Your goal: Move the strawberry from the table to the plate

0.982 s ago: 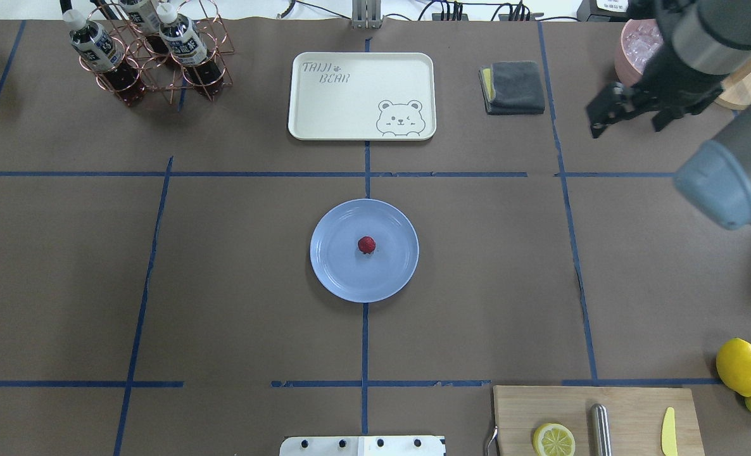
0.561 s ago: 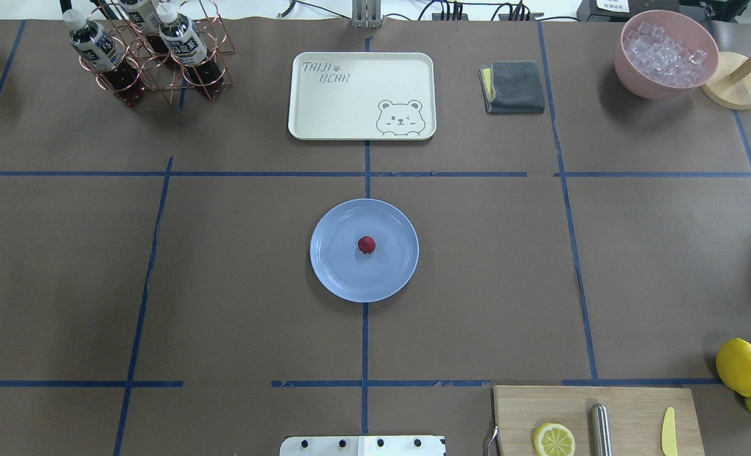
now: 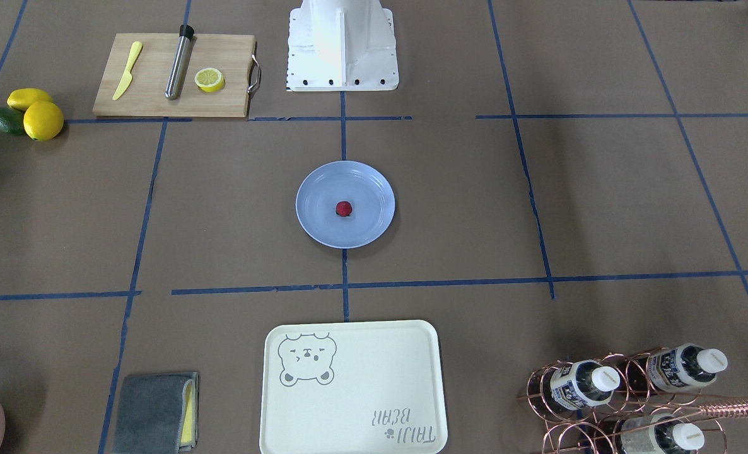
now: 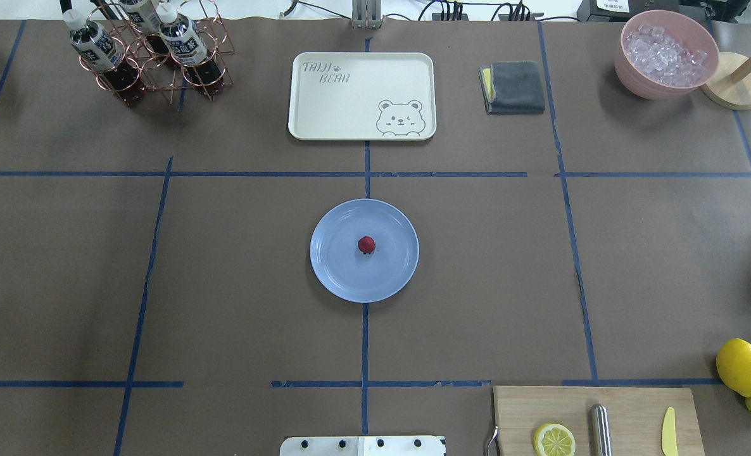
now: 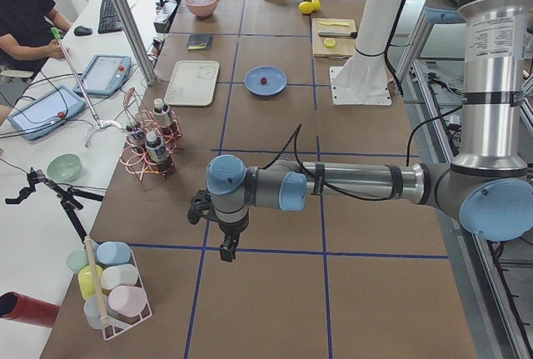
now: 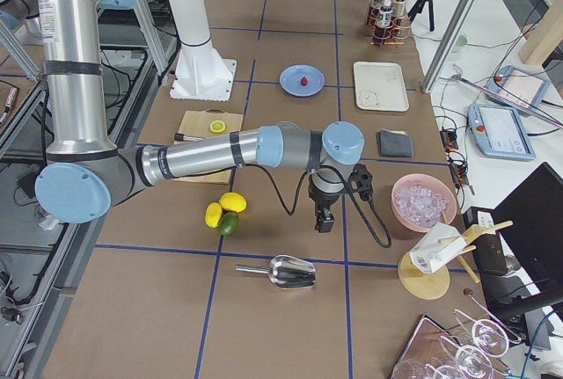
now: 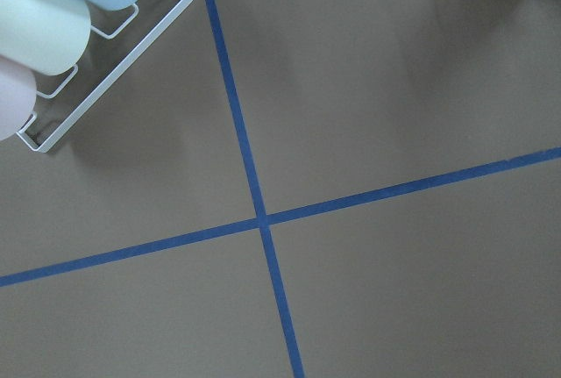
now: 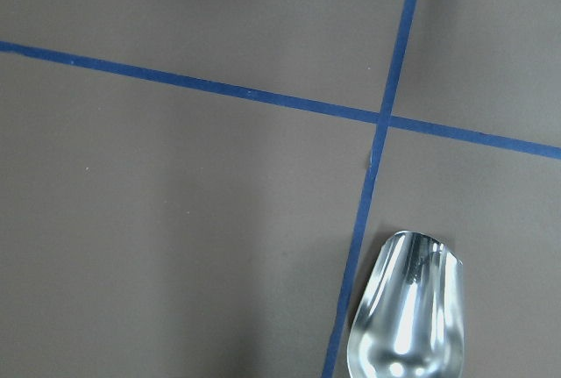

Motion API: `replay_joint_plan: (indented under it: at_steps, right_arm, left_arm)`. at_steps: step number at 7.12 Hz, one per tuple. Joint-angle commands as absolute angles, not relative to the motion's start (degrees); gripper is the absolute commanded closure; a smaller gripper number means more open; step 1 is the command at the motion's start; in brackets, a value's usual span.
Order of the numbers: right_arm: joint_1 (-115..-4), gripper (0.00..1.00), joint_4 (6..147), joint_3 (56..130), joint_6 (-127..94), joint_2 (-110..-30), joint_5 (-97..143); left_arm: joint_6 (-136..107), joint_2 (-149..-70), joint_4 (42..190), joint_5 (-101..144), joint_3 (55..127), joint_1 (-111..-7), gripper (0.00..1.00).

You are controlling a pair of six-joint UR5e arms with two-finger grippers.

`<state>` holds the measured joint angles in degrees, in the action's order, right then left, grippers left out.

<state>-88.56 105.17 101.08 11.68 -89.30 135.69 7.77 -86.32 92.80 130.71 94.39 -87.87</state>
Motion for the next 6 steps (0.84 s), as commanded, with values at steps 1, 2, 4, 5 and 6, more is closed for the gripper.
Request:
replay_joint_plan:
  at_steps: [1,2,4,5,6]
  right_arm:
    - [-90.3,0.00,98.9,97.8,11.6,-93.1,136.7]
    - [-90.6,0.00,98.9,96.5,11.7,-93.3,136.9]
    - [-92.6,0.00,98.8,93.7,11.9,-93.3,137.6]
    - [-93.0,0.00,98.8,93.7,12.0,-93.4,137.9]
    - [-93.1,0.00,98.8,93.8,12.0,-93.7,138.0]
  left_arm:
    - [7.8,-86.3,92.4,131.9,94.3,-88.4,0.00]
    - [7.5,-86.3,91.9,135.5,94.3,-90.0,0.00]
    - [7.3,-86.4,92.0,135.6,94.2,-90.3,0.00]
    - [7.3,-86.3,92.1,135.5,94.2,-90.3,0.00]
    - [7.4,-86.3,92.2,135.6,93.8,-90.3,0.00]
